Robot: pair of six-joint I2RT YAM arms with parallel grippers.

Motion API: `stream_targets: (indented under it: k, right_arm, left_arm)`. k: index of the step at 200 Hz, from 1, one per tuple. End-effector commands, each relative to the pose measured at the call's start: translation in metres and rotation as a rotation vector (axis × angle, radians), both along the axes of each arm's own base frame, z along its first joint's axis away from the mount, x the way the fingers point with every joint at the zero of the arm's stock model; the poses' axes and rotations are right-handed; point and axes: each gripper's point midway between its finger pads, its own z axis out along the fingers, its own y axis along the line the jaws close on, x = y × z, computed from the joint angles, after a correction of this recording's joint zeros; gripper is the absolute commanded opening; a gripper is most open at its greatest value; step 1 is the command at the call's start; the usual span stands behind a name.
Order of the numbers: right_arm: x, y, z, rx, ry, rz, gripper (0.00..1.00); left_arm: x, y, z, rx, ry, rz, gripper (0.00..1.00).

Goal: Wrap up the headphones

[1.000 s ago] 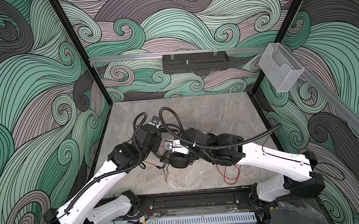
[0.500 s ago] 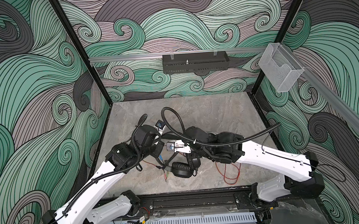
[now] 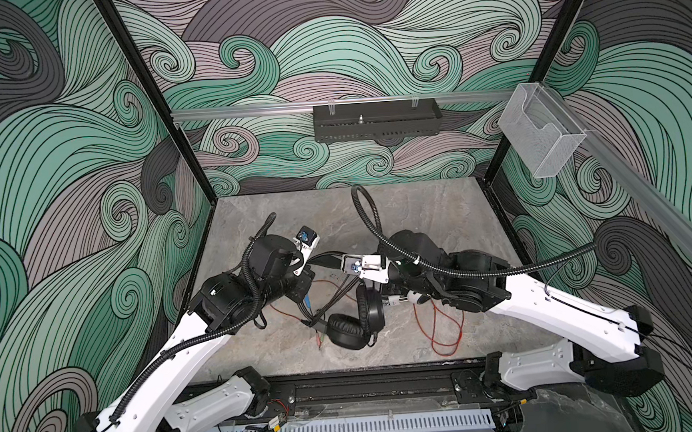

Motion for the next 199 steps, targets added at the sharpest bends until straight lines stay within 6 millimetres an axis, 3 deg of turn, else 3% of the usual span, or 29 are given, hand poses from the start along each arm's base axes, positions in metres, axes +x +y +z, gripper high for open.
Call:
stream_targets:
  k: [1,37,65,105,143,168,199]
  right_arm:
    - [0.008,-0.014,0.001,-0.002,-0.014,-0.063,0.15]
    - [0.006,-0.014,-0.006,0.014,0.011,-0.064,0.14]
    - [0.004,-0.017,-0.006,0.082,0.031,-0.075,0.19]
    - [0.006,-0.033,0.006,0.2,0.045,-0.142,0.37]
    - [0.008,-0.072,0.031,0.379,0.068,-0.239,0.58]
    - [-0.007,-0.091,0.03,0.508,0.11,-0.232,0.66]
    - [-0.037,-0.088,0.004,0.591,0.222,-0.133,0.71]
  left_arm:
    - [-0.014,-0.005,0.023,-0.066,-0.009,-0.063,0.0]
    - [-0.014,-0.007,0.033,-0.092,-0.022,-0.058,0.0]
    - [-0.016,-0.006,0.043,-0.111,-0.028,-0.053,0.0]
    - [-0.017,-0.003,0.061,-0.142,-0.026,-0.022,0.0]
    - [-0.016,-0.002,0.073,-0.234,0.046,0.093,0.0]
    - [-0.018,-0.003,0.088,-0.286,0.059,0.122,0.0]
    - [-0.027,-0.005,0.106,-0.342,0.075,0.103,0.0]
